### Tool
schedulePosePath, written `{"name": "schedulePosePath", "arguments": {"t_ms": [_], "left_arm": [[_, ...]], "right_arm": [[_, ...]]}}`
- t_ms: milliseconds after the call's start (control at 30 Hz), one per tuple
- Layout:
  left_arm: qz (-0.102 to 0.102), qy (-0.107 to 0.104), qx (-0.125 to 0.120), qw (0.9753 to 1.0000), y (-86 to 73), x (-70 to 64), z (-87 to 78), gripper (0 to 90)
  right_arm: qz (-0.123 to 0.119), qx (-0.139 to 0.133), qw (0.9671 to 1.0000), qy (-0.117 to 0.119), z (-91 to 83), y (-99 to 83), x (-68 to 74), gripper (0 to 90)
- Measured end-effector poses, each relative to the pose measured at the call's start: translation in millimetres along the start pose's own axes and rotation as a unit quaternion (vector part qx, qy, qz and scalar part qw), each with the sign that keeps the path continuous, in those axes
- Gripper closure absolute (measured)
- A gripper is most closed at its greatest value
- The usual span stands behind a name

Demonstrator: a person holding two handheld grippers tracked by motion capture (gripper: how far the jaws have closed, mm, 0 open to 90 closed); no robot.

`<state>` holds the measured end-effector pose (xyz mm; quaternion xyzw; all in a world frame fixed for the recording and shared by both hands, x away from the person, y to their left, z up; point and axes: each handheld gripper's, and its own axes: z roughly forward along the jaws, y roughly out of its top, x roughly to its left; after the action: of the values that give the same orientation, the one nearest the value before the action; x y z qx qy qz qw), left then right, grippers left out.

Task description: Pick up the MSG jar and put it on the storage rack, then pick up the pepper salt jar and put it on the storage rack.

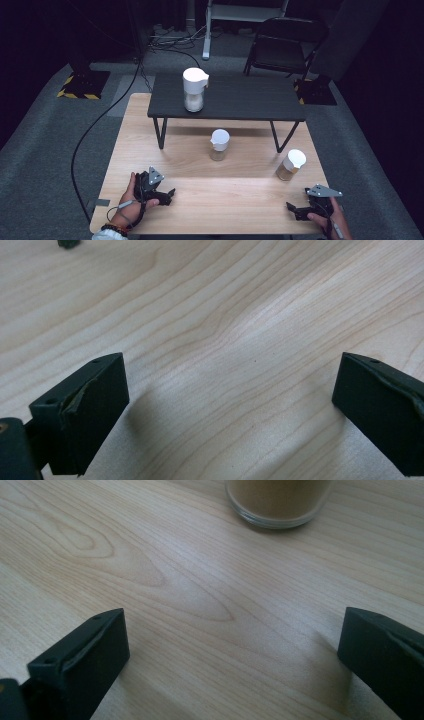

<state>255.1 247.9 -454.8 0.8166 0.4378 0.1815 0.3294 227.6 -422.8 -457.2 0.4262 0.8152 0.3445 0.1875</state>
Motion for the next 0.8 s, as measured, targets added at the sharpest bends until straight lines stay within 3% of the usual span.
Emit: {"name": "schedulePosePath", "arguments": {"t_ms": [67,233,800], "left_arm": [[-0.010,-0.002,0.004,0.9999,-0.1,2.8,-0.7,0.1],[-0.012,0.000,0.004,0.9999,-1.8,3.2,-2.2,0.1],[-0.009,-0.002,0.004,1.0000,-2.1,4.4,-2.7,0.1]], "right_arm": [[0.000,0.000,1.0000,0.000,0.0,0.0,0.0,0.0],[0.000,0.000,1.0000,0.000,0.0,0.1,0.0,0.0],[0.000,0.000,1.0000,-0.001,0.6,0.7,0.1,0.0]]}}
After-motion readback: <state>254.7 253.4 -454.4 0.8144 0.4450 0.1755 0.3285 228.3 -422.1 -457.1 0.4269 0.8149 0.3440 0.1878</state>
